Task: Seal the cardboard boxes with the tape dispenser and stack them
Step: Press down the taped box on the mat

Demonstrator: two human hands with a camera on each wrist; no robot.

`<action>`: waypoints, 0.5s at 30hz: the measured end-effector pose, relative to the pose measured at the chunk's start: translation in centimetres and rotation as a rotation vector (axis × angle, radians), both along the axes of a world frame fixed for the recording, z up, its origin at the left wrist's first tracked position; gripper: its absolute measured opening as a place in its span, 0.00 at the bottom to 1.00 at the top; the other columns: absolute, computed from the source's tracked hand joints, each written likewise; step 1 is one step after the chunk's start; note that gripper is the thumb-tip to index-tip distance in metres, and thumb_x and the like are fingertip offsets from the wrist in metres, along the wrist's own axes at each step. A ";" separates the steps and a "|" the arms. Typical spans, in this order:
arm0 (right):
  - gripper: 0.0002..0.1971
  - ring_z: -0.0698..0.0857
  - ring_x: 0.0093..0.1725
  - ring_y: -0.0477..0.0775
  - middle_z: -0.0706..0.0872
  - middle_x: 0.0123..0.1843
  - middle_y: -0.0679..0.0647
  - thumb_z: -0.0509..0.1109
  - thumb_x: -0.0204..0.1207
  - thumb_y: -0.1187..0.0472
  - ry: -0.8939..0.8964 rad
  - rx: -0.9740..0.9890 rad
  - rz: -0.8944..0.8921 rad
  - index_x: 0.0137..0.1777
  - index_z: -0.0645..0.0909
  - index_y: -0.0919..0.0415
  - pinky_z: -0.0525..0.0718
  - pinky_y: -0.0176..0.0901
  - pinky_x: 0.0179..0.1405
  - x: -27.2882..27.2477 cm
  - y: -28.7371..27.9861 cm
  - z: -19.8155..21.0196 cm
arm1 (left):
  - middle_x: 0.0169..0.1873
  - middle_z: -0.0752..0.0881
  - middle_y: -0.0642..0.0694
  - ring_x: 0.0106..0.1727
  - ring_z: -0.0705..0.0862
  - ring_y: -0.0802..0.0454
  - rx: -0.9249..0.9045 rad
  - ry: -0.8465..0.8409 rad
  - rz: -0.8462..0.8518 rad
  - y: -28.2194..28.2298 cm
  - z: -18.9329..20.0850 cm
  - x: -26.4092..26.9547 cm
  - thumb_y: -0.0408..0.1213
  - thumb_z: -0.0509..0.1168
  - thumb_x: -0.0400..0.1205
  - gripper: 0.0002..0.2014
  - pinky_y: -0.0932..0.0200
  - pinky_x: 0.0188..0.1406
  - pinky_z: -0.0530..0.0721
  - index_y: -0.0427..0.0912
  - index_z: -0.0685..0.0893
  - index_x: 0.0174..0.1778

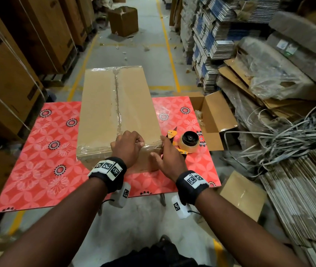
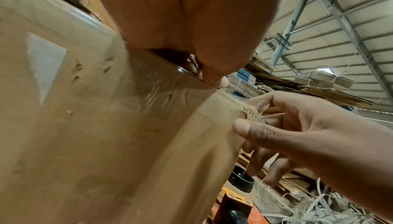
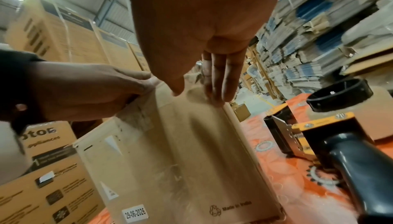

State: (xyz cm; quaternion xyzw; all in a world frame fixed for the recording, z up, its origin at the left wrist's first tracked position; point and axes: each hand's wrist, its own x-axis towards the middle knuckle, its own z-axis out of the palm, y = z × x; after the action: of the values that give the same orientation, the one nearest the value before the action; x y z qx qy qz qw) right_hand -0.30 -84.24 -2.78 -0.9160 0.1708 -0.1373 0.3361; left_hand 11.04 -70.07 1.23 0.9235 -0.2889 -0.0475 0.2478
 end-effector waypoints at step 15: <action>0.07 0.81 0.45 0.56 0.78 0.50 0.54 0.71 0.81 0.57 -0.085 -0.241 0.172 0.53 0.84 0.59 0.78 0.47 0.36 1.5 -3.4 2.8 | 0.54 0.76 0.53 0.59 0.74 0.48 0.085 -0.137 0.010 -0.1 -0.1 -0.9 0.55 0.71 0.74 0.14 0.46 0.54 0.69 0.59 0.75 0.51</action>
State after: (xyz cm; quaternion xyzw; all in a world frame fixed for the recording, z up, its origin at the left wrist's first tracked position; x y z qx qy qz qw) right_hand 1.24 -87.62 0.02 -0.9542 0.0597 -0.1663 0.2414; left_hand 10.13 -70.19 1.15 0.9357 -0.2983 0.0050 0.1883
